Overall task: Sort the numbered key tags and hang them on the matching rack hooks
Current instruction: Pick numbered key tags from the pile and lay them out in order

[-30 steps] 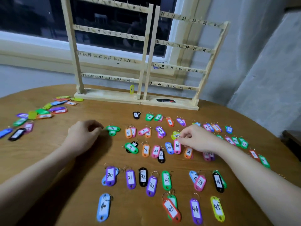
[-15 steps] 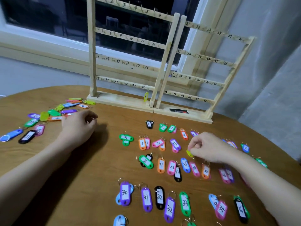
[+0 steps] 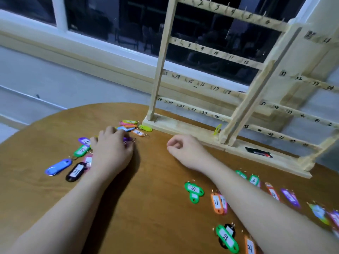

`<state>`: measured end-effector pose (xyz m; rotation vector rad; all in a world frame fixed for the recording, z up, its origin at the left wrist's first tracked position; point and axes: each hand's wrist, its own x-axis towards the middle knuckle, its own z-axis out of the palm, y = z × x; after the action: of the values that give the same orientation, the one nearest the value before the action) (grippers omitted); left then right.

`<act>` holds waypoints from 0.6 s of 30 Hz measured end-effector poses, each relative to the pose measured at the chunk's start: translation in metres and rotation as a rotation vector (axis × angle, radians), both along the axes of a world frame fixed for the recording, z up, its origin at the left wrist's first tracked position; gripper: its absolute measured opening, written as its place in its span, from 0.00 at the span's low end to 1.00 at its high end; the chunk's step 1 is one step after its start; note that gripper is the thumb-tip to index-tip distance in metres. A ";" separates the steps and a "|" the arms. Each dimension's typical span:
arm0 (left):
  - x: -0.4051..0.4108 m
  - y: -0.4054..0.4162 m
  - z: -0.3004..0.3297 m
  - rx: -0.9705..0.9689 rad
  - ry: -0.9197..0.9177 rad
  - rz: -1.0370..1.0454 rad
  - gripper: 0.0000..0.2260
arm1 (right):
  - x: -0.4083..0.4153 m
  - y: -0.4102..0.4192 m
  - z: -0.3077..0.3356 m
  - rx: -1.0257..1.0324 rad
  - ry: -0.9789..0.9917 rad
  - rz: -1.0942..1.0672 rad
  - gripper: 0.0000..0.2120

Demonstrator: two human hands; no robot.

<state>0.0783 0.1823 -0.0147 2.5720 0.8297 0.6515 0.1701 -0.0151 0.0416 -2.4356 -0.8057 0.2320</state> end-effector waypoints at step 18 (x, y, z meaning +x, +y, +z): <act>0.004 0.000 -0.006 0.067 -0.054 -0.039 0.07 | 0.033 0.094 -0.030 0.001 -0.013 -0.090 0.06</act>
<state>0.0825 0.1821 -0.0202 2.6104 0.7505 0.7455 0.2036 0.0792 0.0117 -2.4681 -0.6995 0.1814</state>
